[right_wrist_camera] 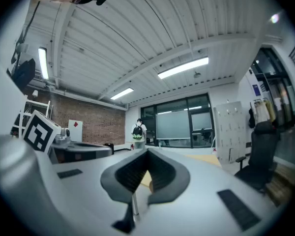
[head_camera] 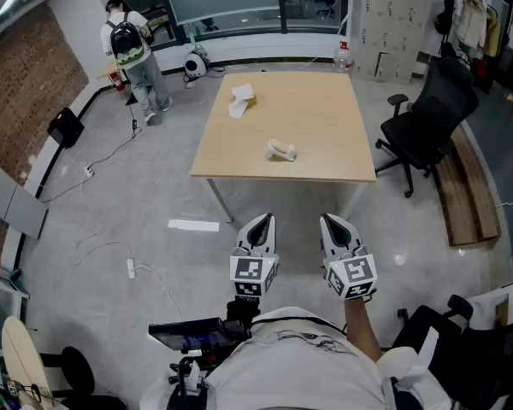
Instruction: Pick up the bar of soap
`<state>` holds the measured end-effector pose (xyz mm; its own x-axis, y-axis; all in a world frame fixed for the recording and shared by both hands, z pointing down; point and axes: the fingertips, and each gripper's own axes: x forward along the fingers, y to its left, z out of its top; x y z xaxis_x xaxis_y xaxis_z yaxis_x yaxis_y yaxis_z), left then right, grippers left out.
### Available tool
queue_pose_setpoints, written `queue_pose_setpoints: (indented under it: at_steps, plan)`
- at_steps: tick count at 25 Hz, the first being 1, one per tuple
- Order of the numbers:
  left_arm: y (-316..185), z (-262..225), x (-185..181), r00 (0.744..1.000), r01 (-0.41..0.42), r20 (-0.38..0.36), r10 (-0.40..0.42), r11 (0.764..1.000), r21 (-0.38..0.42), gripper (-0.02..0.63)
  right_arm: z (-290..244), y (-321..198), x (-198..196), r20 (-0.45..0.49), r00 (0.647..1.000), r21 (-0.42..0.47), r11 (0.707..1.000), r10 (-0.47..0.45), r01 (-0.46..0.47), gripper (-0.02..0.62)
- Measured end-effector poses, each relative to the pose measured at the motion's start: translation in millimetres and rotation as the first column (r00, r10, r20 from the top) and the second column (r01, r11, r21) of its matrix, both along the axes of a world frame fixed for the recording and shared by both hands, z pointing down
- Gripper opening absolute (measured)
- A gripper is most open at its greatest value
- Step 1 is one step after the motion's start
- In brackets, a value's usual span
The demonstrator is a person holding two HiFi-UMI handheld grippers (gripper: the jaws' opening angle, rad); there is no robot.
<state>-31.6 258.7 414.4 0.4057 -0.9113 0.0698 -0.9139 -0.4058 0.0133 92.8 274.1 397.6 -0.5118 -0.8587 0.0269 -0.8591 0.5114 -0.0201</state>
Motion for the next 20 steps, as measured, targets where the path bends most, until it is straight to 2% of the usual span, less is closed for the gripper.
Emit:
queue_pose_setpoints:
  at_steps: [20]
  plan:
    - [1.7, 21.7, 14.3, 1.000, 0.023, 0.000, -0.023, 0.998, -0.065, 0.000, 20.6, 1.4, 9.6, 0.000, 0.999, -0.055, 0.998, -0.037, 0.037, 0.005]
